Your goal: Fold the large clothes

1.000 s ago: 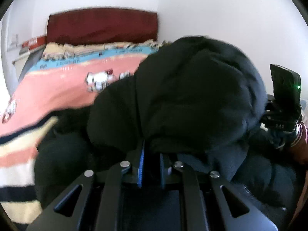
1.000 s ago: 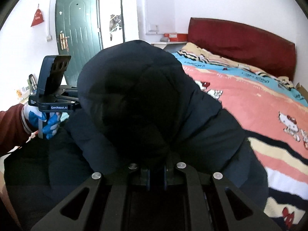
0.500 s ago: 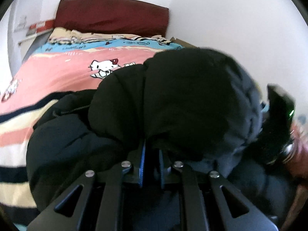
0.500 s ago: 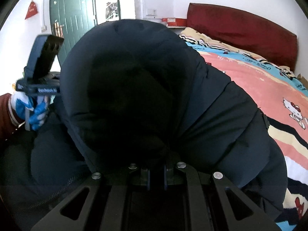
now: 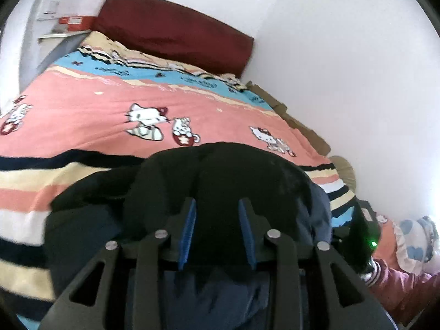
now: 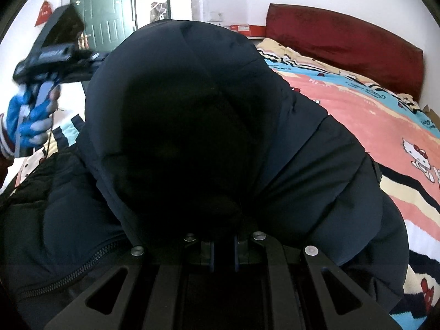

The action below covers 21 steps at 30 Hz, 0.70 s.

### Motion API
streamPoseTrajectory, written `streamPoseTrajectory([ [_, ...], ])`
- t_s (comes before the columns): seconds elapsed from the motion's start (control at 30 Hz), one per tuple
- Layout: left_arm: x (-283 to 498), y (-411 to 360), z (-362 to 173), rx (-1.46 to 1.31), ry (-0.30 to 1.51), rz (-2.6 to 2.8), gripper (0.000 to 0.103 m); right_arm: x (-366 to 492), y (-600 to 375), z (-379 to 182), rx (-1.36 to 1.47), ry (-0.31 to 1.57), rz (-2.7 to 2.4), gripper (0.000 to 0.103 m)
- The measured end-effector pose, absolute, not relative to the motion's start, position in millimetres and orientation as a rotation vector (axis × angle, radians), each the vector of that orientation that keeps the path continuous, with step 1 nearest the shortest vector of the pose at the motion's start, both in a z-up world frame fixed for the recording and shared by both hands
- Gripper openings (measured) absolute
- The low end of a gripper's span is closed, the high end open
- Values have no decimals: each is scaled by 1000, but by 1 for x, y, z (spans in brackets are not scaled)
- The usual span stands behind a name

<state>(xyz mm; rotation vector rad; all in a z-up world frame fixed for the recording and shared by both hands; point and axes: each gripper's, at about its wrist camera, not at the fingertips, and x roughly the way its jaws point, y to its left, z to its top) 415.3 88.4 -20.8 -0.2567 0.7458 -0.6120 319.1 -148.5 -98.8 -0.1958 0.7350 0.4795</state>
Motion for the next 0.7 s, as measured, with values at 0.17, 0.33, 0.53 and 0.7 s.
streamPoseTrajectory([
  [0.17,429,50,-61,-101,895,-571,31,316,-152,-96,-176,734,468,13],
  [0.33,419,50,-81,-69,938,-538,31,298,-170,-79,-120,736,482,34],
  [0.53,403,40,-88,32,928,-506,31,268,-195,-21,-59,661,495,42],
  [0.7,399,36,-88,46,912,-478,31,313,-182,18,-39,593,445,47],
])
